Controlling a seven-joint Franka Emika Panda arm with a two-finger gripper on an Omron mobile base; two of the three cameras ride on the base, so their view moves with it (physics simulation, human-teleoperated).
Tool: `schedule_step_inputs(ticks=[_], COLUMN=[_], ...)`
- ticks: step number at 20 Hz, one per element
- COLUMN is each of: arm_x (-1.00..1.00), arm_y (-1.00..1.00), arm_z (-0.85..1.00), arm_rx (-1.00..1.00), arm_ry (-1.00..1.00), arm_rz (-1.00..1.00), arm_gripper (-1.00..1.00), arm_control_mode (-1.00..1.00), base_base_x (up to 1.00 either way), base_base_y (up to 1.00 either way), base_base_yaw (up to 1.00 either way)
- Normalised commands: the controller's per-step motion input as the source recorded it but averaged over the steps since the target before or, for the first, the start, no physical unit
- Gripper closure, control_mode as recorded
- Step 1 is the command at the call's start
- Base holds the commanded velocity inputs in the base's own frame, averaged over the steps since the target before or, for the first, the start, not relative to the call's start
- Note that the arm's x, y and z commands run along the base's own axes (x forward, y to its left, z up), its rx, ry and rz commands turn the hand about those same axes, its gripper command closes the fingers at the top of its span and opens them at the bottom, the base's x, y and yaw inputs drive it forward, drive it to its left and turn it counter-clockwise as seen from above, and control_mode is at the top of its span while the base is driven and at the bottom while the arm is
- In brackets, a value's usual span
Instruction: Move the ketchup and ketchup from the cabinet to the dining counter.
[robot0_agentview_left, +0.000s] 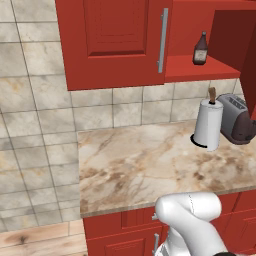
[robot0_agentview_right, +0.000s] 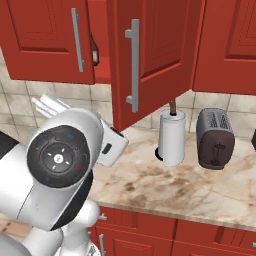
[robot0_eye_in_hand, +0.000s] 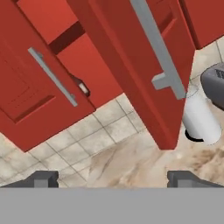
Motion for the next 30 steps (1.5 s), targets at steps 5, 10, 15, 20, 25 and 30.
schedule_step_inputs(ticks=[5,10,15,20,25,30], arm_x=[-0.07,0.06,0.31,0.48,0.53,0.50], arm_y=[0.45,0.49,0.41,0.27,0.01,-0.09], arm_z=[0.00,0.00,0.00,0.00,-0.03,-0.14], arm_rx=[0.07,0.02,0.01,0.09,0.23,0.29], arm_ry=[0.24,0.18,0.04,0.01,-0.01,-0.10], arm_rz=[-0.16,-0.17,-0.18,-0.24,-0.21,-0.17], arm_gripper=[-1.00,-1.00,-1.00,-1.00,-1.00,-1.00], arm_control_mode=[-1.00,-1.00,-1.00,-1.00,-1.00,-1.00], base_base_x=[0.00,0.00,0.00,0.00,0.00,0.00], base_base_y=[0.00,0.00,0.00,0.00,0.00,0.00], base_base_yaw=[0.00,0.00,0.00,0.00,0.00,0.00])
